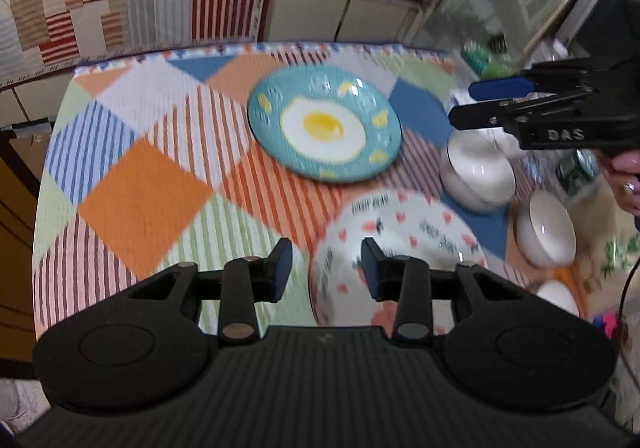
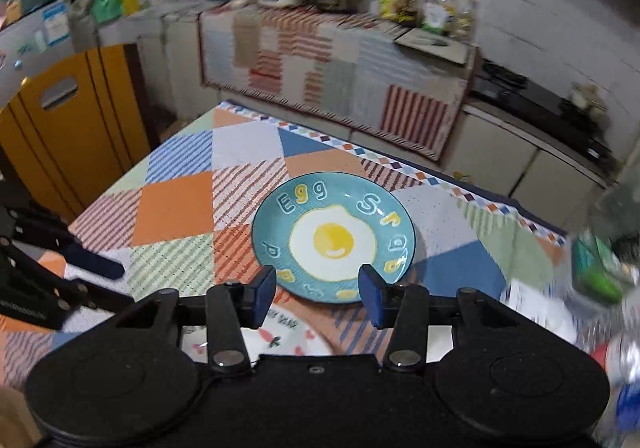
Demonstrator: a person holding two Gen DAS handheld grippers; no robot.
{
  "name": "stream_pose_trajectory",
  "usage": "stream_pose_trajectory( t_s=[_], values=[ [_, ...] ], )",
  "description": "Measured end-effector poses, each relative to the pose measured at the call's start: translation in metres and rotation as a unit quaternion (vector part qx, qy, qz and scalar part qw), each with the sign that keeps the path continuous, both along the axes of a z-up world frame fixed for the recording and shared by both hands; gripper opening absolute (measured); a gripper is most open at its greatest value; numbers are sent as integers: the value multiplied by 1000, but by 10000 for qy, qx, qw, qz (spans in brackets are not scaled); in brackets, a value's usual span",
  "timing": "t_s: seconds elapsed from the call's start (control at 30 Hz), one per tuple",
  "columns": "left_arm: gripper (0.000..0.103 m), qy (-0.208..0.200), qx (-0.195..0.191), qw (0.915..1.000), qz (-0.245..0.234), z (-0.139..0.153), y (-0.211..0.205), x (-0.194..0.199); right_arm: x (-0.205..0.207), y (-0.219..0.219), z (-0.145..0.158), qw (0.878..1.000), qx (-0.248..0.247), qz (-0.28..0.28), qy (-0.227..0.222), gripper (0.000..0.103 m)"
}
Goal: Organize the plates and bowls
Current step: 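Move both grippers to the teal egg plate rim and close, then lift the teal egg plate off the cloth with both grippers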
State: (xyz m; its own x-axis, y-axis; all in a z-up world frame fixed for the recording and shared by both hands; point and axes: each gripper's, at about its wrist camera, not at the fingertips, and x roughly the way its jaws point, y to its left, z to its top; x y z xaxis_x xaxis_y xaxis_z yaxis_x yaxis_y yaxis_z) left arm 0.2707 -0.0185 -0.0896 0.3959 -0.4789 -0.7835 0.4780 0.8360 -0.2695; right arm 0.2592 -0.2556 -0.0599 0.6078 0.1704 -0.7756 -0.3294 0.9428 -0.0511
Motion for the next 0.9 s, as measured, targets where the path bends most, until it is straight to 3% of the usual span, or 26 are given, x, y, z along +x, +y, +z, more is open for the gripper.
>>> stream_pose_trajectory(
  t_s=[0.2, 0.27, 0.43, 0.57, 0.77, 0.9],
  values=[
    [46, -92, -193, 9995, 237, -12, -3, 37, 54, -36, -19, 9963, 475, -457, 547, 53],
    [53, -131, -208, 9995, 194, -20, -7, 50, 71, -50, -37, 9879, 934, -919, 830, 58],
    [56, -44, -149, 9998, 154, -42, -24, 85, 90, -75, -75, 9661, 1644, -1699, 1032, 58],
    [59, -93, -147, 9985, 512, -63, -26, 106, 94, -83, -99, 9628, 1609, -1900, 1045, 58],
    [57, 446, -195, 9948, 897, -100, -24, 135, 103, -101, -120, 9503, 1984, -2138, 1089, 58],
    [57, 511, -264, 9933, 1002, -110, -23, 140, 111, -101, -135, 9581, 1454, -2183, 1151, 57]
  ],
)
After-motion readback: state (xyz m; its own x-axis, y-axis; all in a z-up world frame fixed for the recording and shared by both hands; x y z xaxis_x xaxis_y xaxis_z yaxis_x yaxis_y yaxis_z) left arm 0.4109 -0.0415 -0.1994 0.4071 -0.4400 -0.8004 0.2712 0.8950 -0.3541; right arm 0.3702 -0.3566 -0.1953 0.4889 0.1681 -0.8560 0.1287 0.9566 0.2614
